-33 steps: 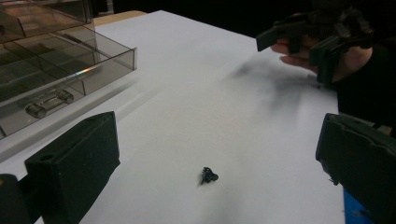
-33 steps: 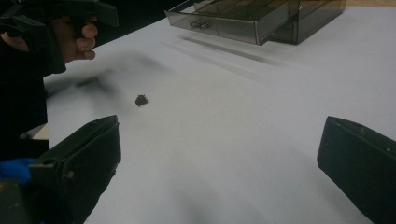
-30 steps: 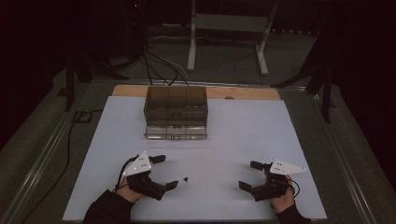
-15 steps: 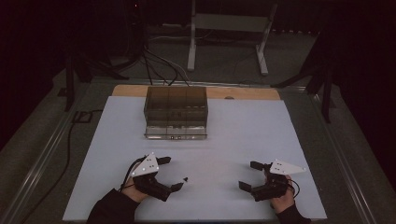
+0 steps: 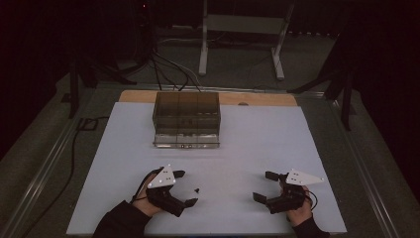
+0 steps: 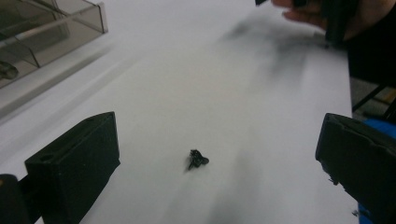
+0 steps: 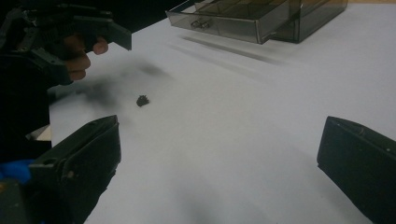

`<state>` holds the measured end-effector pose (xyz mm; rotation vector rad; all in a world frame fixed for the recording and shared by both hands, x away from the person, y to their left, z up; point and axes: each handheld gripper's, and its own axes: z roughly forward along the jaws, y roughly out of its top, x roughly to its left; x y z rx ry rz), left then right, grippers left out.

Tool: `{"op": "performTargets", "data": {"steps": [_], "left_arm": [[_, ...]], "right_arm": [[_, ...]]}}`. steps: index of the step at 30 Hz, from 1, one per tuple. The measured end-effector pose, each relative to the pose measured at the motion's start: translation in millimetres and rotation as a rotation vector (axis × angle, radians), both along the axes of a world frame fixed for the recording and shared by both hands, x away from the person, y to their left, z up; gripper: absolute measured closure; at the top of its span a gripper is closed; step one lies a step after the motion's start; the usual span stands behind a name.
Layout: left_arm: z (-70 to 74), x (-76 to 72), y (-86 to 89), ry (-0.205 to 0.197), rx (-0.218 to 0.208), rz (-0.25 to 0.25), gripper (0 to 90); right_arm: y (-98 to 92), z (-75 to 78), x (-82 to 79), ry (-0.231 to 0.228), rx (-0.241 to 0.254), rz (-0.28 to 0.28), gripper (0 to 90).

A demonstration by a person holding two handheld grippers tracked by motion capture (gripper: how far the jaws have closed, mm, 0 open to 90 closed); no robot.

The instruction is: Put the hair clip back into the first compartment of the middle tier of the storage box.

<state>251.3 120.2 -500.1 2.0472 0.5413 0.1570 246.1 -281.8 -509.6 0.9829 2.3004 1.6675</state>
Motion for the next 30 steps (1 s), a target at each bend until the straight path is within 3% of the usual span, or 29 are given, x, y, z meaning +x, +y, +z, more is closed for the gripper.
{"op": "performTargets", "data": {"steps": [3,5,12,21,22,30], "left_arm": [[-2.4,-0.3,-2.2,0.004,0.023,-0.009,0.9],[-4.9,-1.3,-4.7,0.004,0.051,0.0,8.7],[-9.9,-1.8,-9.6,0.0,0.122,-0.021,16.6],[-13.9,0.9,-15.6,0.006,0.151,-0.015,18.5],[-14.4,1.2,-16.3,0.004,0.152,-0.019,25.8],[-18.9,5.5,-22.6,-0.001,0.208,-0.013,38.6]], "right_arm": [[0.0,0.5,0.0,-0.003,-0.001,0.0,0.0],[-0.4,0.6,-0.3,-0.001,0.002,-0.001,0.0],[-0.1,0.5,-0.4,-0.002,-0.001,0.002,0.0],[-0.2,0.8,-0.4,-0.003,-0.003,0.002,0.0],[-0.2,0.6,-0.2,-0.001,0.0,0.002,0.0],[-0.1,0.8,-0.6,-0.003,-0.004,0.005,0.0]]}}
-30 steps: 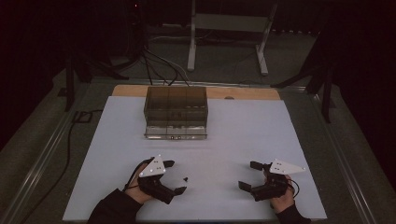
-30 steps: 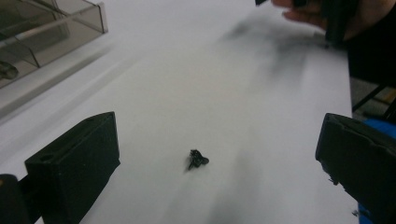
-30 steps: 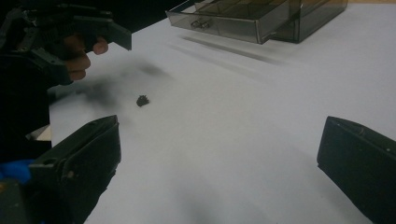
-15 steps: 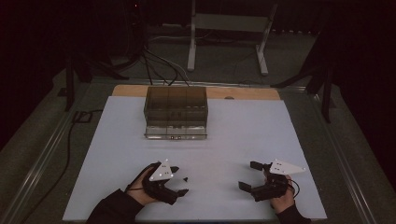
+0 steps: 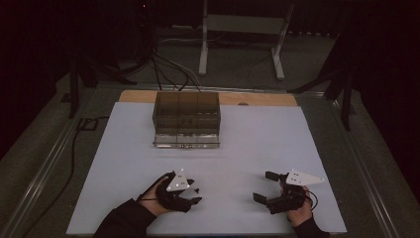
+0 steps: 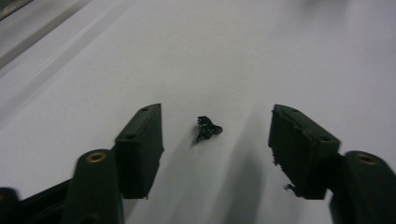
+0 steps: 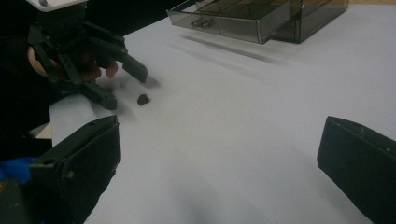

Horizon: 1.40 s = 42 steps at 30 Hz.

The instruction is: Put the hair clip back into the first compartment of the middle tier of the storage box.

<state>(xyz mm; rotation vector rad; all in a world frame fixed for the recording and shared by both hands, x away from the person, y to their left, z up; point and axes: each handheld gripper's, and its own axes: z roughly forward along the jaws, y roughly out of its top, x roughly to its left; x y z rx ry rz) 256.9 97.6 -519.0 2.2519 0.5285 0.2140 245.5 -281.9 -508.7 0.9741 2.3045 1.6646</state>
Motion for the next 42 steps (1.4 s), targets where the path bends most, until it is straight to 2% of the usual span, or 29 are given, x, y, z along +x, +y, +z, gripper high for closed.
{"op": "performTargets", "data": {"steps": [6,10,17,27,35,39,42], "left_arm": [[-1.7,0.7,-5.3,-0.006,0.013,-0.033,47.0],[-3.3,3.0,-8.3,-0.003,0.04,-0.029,51.7],[-4.7,6.0,-10.4,0.01,0.045,-0.045,58.4],[-4.4,10.5,-11.1,0.03,0.042,-0.028,67.5],[-2.8,13.4,-12.5,0.035,0.057,-0.014,76.8],[-1.9,13.2,-13.5,0.027,0.073,-0.017,77.4],[-1.8,13.0,-13.9,0.029,0.069,-0.009,77.7]], "right_arm": [[-0.3,0.1,0.0,-0.001,0.001,0.001,0.0],[-0.3,0.0,0.0,0.001,0.001,-0.001,0.0],[-0.2,0.0,-0.1,0.002,0.0,0.0,0.0],[-0.4,-0.1,0.4,0.003,0.005,-0.001,0.0],[0.3,-0.1,0.0,0.003,-0.002,0.002,0.0],[0.2,-0.5,0.4,0.004,-0.002,-0.001,0.0],[0.1,-0.2,0.2,0.003,-0.002,-0.002,0.0]]}}
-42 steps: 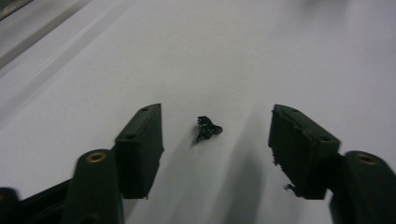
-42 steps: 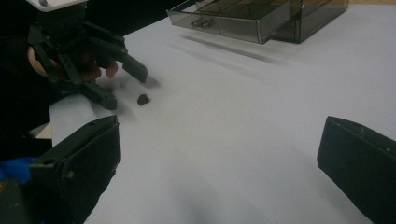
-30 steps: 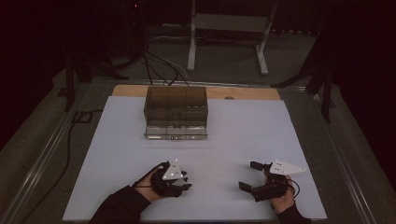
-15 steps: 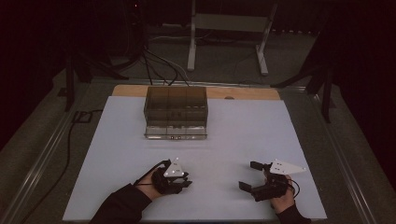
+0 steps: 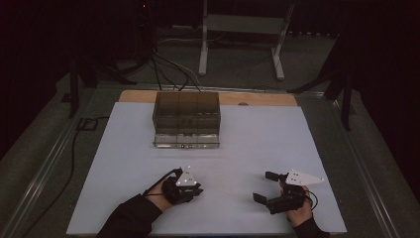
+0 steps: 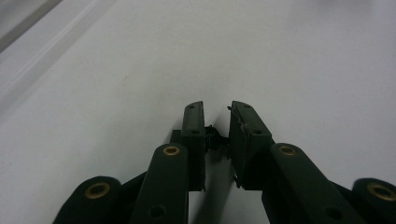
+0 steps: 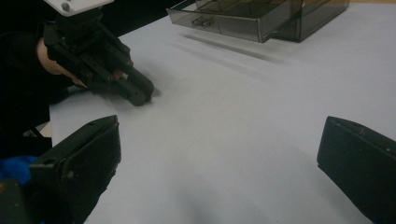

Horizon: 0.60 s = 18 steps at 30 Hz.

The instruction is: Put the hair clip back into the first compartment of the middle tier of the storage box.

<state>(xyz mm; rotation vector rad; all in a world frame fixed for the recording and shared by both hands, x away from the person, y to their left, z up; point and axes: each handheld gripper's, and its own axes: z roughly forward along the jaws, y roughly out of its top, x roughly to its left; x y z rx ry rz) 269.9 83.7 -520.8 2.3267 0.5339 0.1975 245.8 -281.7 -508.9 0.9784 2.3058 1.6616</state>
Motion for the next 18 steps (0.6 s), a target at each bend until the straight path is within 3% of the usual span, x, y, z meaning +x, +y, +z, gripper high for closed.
{"op": "performTargets", "data": {"steps": [18], "left_arm": [[10.3,-6.5,6.7,-0.013,0.015,-0.014,77.9]], "right_arm": [[1.0,0.0,-0.2,0.002,0.004,0.001,0.0]]}}
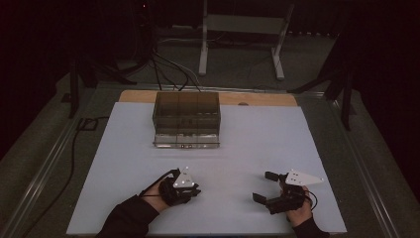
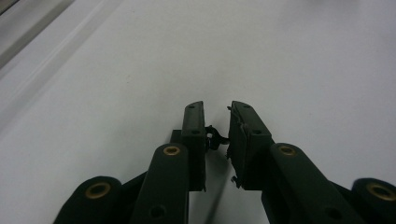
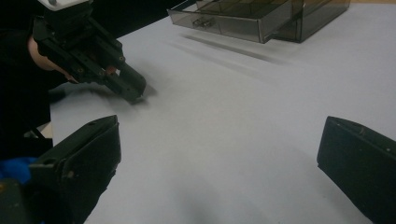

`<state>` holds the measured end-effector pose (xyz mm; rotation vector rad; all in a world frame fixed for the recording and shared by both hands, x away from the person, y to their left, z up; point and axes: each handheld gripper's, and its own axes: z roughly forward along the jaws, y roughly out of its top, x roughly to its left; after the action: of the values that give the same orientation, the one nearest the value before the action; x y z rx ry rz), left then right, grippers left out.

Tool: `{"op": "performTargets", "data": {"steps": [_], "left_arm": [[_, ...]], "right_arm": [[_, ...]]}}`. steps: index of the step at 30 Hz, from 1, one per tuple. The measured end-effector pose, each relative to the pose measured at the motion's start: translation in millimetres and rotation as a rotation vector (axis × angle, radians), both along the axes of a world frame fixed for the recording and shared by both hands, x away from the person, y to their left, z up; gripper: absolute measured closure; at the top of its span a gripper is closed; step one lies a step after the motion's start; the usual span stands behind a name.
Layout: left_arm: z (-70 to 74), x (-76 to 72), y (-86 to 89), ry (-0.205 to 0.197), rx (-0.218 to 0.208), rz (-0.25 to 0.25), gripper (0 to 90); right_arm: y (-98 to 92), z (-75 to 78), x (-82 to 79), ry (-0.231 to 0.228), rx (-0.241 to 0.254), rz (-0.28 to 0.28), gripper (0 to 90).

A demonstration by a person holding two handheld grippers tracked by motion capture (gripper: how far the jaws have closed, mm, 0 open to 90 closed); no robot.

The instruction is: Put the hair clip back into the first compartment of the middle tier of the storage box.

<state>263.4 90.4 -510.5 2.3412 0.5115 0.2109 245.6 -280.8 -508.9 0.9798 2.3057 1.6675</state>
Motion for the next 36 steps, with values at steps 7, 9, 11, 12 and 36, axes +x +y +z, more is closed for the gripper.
{"op": "performTargets", "data": {"steps": [7,9,11,12,36], "left_arm": [[3.8,-1.4,1.6,0.003,0.006,-0.018,77.9],[4.5,-1.8,1.6,-0.002,0.009,-0.02,77.9],[6.8,-1.7,2.4,-0.002,0.014,-0.028,77.9],[7.0,-1.9,2.3,-0.001,0.011,-0.025,77.9],[17.7,1.0,10.7,0.016,-0.008,-0.026,77.9]], "right_arm": [[0.4,-0.2,0.1,0.003,0.001,0.0,0.0],[0.6,-0.2,-0.2,0.004,-0.002,-0.001,0.0],[0.4,-0.2,0.1,0.002,0.0,-0.001,0.0],[0.5,-0.2,-0.2,0.004,-0.001,-0.001,0.0],[1.4,0.1,-0.4,0.001,-0.002,0.005,0.0]]}}
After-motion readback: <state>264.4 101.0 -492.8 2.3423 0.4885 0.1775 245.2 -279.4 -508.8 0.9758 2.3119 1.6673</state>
